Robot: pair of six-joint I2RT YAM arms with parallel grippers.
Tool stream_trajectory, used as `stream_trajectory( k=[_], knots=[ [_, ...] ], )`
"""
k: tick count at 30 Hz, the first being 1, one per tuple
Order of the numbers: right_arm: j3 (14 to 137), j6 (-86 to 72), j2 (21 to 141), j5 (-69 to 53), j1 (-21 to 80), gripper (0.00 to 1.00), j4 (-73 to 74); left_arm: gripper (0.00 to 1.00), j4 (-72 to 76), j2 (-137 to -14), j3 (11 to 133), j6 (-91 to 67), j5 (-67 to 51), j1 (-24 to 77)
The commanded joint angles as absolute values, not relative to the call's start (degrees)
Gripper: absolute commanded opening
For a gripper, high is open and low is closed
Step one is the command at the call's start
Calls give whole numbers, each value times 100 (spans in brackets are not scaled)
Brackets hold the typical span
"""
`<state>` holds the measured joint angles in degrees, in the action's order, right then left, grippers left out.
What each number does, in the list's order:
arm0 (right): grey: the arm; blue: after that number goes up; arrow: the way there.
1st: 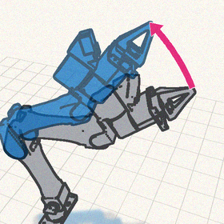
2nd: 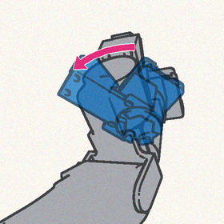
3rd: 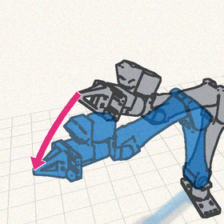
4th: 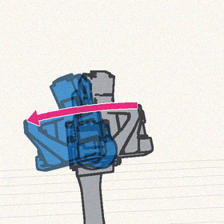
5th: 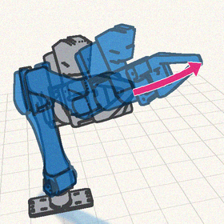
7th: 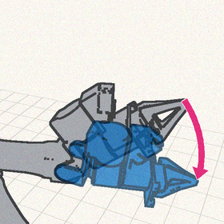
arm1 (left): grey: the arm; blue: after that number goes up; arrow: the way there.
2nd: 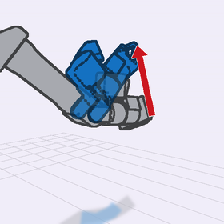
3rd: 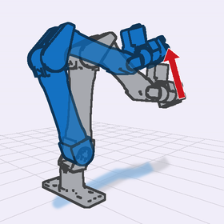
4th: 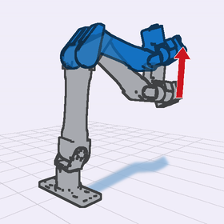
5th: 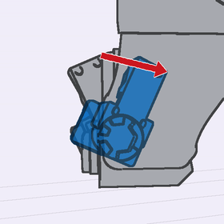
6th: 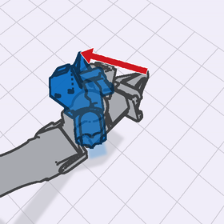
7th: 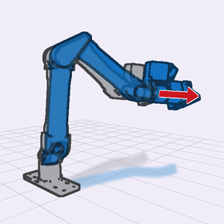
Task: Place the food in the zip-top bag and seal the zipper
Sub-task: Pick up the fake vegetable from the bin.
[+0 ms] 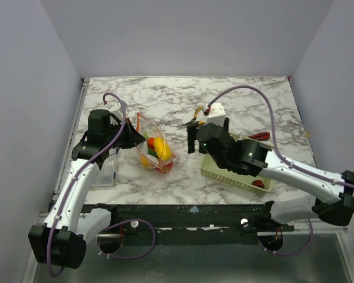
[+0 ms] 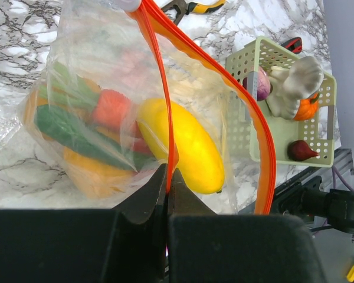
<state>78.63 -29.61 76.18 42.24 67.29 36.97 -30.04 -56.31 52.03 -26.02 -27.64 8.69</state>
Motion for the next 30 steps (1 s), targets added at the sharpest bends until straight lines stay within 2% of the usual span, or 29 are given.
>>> stream_trajectory(
  k=[1, 5, 8, 14, 16, 18, 21, 24, 30],
  knots=[
    [6557, -3510, 6654, 4327, 5626, 90, 3467, 0, -2890, -5697, 5224, -2627, -2885, 835],
    [5392, -3504, 6026, 3410, 4518, 89, 2871, 0, -2897, -5814, 5281, -2646, -2951, 835],
    [4988, -3490, 6133, 2962, 4125, 89, 2660, 0, -2908, -5790, 5283, -2628, -2856, 836],
    [4998, -3164, 6753, 2824, 4077, 88, 2635, 0, -3396, -5922, 5551, -2672, -3002, 861],
    [5075, -2754, 6949, 3080, 4077, 80, 2641, 0, -3516, -6009, 5624, -2664, -3108, 861],
    [5308, -2435, 7229, 3480, 4078, 79, 2732, 0, -3457, -6073, 5574, -2600, -2998, 870],
    [5728, -1814, 7716, 3458, 4072, 78, 2883, 0, -3521, -6266, 5667, -2483, -2775, 870],
    [5904, -1483, 8001, 3474, 4077, 78, 2971, 0, -3421, -6327, 5682, -2459, -2781, 870],
    [5368, -1186, 7923, 3304, 4076, 82, 2529, 0, -3328, -6260, 5599, -2434, -2938, 870]
  ],
)
